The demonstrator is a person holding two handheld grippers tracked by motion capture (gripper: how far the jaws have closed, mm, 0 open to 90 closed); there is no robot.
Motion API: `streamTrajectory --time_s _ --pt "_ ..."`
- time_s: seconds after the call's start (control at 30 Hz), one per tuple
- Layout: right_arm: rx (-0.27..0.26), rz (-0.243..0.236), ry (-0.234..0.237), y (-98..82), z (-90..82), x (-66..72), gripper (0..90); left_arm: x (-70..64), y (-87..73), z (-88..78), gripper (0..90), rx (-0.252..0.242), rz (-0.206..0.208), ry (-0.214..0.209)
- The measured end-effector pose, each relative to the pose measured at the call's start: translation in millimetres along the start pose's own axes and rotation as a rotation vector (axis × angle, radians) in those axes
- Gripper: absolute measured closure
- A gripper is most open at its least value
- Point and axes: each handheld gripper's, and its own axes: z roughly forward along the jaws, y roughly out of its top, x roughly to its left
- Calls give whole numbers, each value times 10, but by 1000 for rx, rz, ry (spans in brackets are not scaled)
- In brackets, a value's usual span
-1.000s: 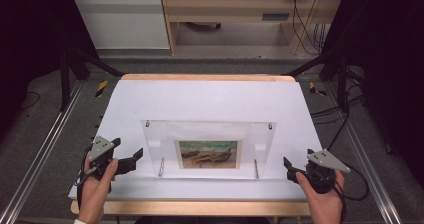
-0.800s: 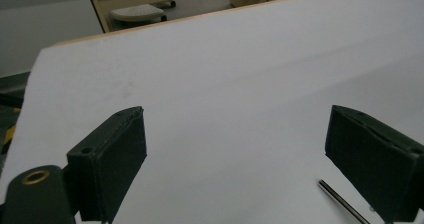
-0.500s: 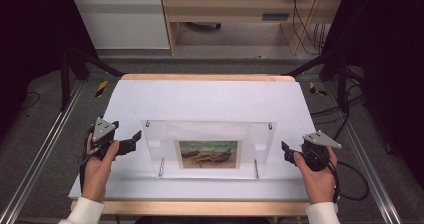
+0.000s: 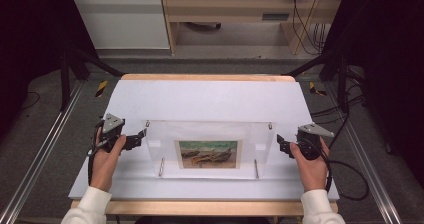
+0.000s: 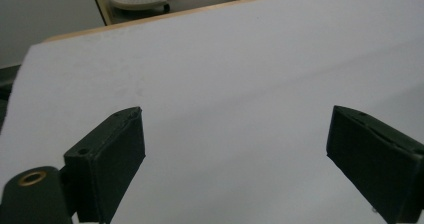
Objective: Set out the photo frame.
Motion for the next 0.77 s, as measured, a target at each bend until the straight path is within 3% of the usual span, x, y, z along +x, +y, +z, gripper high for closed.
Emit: streamTrajectory --time_s 0.07,0.27,0.37,0.47,0.6,0.77 --pt "12 14 3 4 55 12 182 16 -24 28 59 9 -10 -18" --pt "84 45 26 -31 264 35 167 47 -91 95 59 50 -16 -13" --pt "130 17 32 -67 317 70 168 40 -155 98 59 52 -32 -18" --pt "140 -2 27 -98 307 98 168 52 -228 83 60 47 -57 -49" --pt "139 -16 23 -157 267 137 164 56 -267 -4 61 34 -54 -17" --pt "121 -14 27 -225 196 149 162 52 -272 -65 61 28 -52 -12"
